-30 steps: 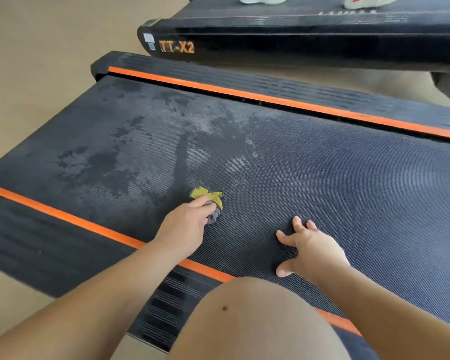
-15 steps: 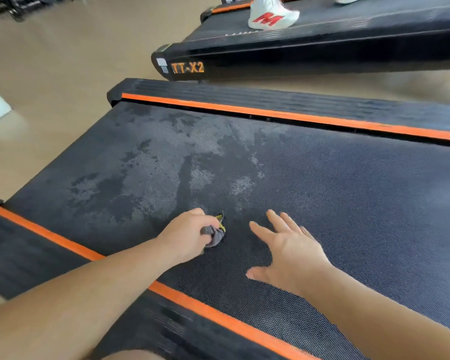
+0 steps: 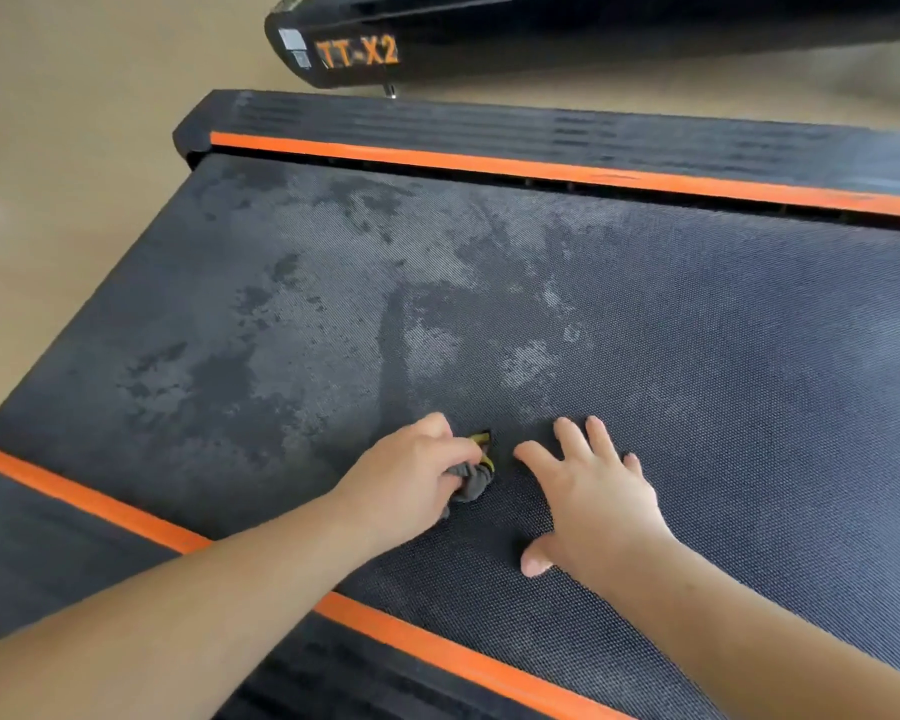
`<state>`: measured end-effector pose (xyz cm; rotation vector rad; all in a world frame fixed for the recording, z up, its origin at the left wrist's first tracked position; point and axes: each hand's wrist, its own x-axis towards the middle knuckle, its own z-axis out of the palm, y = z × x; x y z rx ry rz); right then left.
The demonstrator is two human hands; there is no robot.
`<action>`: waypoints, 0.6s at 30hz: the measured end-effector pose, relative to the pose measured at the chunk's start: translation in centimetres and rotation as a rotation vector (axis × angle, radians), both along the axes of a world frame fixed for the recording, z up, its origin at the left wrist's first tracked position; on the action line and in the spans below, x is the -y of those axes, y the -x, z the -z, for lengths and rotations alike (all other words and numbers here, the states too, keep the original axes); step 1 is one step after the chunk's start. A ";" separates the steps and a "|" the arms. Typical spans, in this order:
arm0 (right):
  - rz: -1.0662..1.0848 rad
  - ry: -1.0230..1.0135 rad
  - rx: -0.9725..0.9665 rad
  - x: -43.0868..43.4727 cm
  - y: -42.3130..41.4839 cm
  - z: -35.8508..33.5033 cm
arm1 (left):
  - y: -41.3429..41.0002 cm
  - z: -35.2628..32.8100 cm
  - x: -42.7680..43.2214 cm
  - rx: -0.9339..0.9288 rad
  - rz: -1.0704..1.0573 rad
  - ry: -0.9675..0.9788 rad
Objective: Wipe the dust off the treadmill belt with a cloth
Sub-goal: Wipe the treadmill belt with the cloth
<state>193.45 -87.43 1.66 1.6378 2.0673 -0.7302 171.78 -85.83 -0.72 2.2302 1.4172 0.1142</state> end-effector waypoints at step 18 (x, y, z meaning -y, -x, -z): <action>0.292 0.002 -0.005 2.9 2.5 -0.1 | 5.0 -0.2 -3.5 -0.200 -0.059 -0.197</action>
